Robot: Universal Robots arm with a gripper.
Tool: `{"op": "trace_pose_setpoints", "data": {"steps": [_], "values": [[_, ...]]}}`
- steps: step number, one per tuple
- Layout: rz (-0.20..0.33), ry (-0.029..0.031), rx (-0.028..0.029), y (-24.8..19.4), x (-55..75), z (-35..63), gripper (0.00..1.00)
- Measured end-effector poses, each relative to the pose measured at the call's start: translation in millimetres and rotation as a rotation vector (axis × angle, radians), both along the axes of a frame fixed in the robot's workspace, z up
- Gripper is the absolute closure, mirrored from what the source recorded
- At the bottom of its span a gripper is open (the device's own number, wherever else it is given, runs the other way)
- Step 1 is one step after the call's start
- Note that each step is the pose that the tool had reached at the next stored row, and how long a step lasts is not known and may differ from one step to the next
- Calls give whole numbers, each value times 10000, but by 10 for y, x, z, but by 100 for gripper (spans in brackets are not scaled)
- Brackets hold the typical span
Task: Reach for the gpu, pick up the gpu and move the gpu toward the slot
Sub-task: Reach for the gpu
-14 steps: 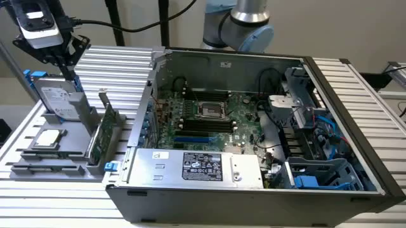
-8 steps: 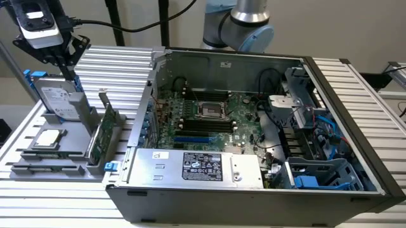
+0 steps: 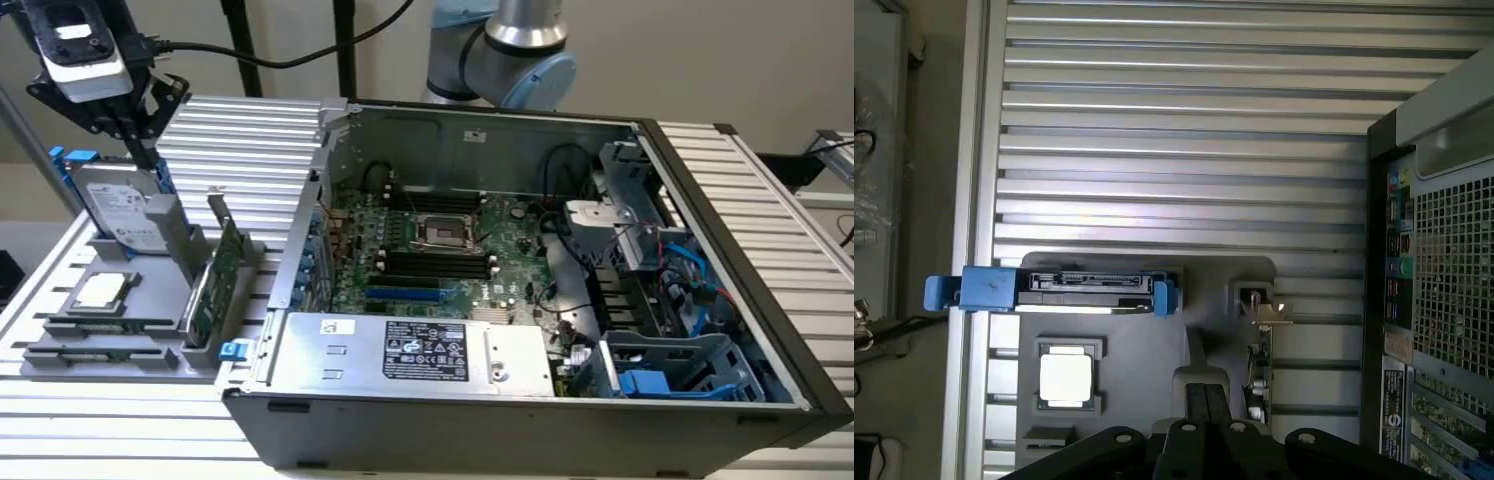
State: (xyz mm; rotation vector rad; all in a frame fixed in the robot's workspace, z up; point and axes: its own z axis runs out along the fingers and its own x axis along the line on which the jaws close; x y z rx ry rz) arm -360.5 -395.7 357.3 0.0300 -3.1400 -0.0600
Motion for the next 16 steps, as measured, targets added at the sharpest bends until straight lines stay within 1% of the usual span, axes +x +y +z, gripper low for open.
{"op": "trace_pose_setpoints", "data": {"steps": [2,3,8,9,12,16], "values": [[-3,2,-1,-16,-1,-1,89],[-4,2,-1,-42,0,-4,89],[-5,1,-1,-264,29,-27,89],[-4,0,1,-300,47,-32,89],[-5,-1,1,-381,131,-48,89],[-5,1,0,-467,275,-72,89]]}}
